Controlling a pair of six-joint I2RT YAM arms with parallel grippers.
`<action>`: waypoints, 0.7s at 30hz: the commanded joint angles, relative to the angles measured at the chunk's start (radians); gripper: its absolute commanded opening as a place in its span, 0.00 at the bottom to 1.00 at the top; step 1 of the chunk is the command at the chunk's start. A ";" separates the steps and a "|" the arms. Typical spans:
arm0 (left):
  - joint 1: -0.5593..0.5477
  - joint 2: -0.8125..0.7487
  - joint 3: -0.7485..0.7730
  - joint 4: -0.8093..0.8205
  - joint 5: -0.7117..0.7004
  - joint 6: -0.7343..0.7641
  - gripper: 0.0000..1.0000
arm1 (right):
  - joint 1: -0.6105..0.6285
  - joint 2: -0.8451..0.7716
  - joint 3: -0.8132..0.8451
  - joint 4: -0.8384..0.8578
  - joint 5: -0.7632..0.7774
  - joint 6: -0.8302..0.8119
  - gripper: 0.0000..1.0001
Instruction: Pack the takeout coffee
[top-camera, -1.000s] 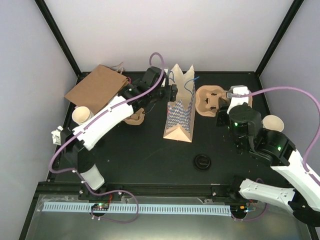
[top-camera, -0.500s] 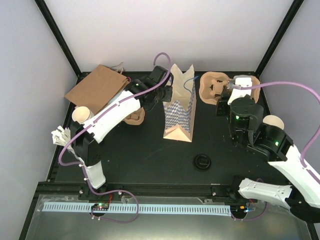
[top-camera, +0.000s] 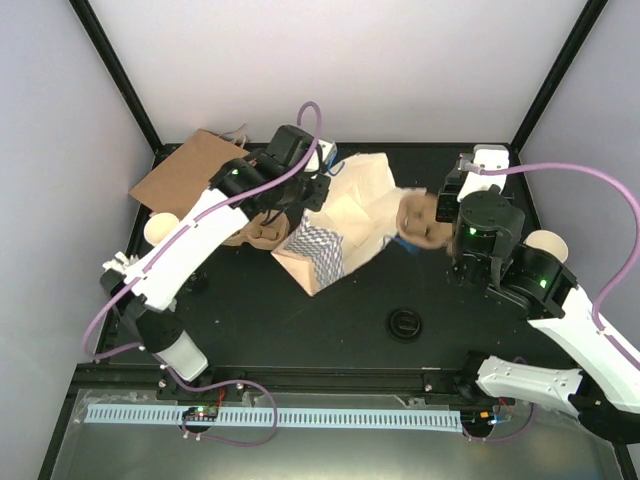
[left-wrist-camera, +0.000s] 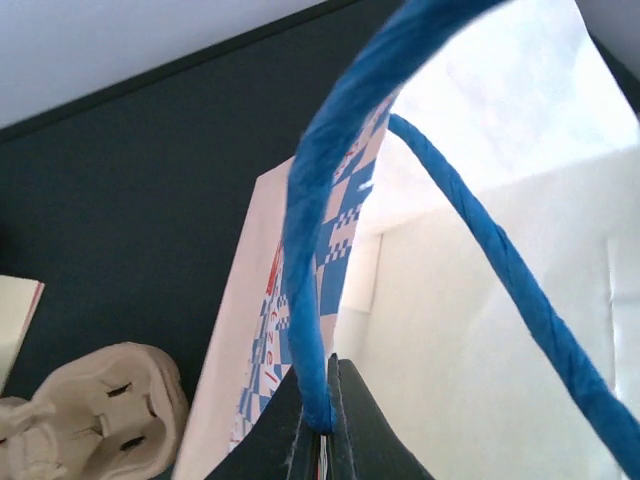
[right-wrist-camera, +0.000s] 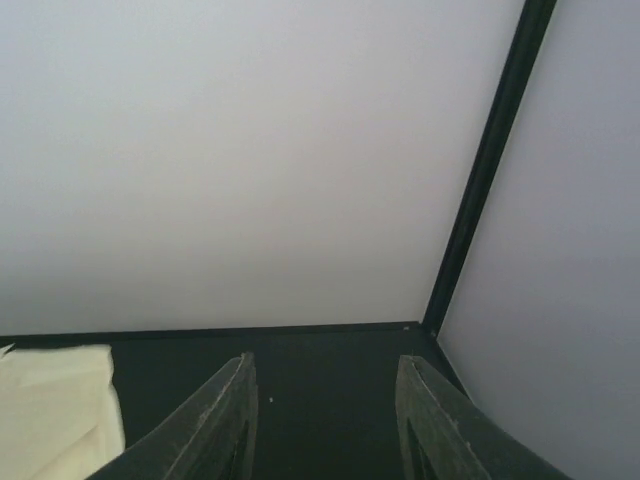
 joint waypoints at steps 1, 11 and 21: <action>0.003 -0.089 -0.016 -0.059 0.062 0.123 0.02 | -0.015 -0.014 -0.003 0.048 0.087 -0.037 0.39; 0.001 -0.256 -0.239 0.090 0.101 0.207 0.02 | -0.016 -0.027 0.011 -0.104 -0.303 0.055 0.36; 0.013 -0.278 -0.288 0.085 -0.052 0.074 0.02 | -0.017 0.003 -0.103 -0.461 -0.602 0.357 0.48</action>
